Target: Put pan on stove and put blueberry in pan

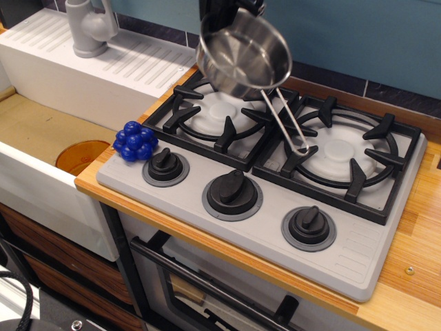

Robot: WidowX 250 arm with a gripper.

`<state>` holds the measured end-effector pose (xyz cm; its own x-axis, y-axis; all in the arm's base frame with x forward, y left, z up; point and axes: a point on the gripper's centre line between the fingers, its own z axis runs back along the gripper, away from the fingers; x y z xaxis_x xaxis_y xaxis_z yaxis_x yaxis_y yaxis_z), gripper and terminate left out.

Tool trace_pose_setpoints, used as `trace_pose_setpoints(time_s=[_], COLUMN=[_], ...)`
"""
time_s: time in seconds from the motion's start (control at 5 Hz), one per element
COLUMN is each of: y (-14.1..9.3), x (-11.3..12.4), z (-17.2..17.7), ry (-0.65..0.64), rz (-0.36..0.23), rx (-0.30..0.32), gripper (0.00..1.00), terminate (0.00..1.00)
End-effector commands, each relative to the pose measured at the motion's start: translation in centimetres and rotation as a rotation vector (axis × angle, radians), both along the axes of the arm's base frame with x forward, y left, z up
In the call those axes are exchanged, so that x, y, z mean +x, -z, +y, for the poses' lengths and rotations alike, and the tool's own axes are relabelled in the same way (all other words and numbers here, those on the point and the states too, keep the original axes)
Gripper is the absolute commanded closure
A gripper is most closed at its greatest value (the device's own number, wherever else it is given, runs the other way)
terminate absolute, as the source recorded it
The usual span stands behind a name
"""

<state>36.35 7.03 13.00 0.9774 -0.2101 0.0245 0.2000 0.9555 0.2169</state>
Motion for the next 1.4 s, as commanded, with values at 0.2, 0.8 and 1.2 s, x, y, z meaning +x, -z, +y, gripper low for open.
trace_pose_setpoints(time_s=[0.2,0.8,1.2], y=[-0.7,1.0,-0.5], x=[0.1,0.9,1.1], z=[2.9,3.3,3.0], ry=[0.014,0.022,0.024], rz=[-0.14,-0.157,-0.133], rx=[-0.008,-0.046,-0.037], gripper=[1.0,0.0,0.0], terminate=[0.0,0.0,0.0])
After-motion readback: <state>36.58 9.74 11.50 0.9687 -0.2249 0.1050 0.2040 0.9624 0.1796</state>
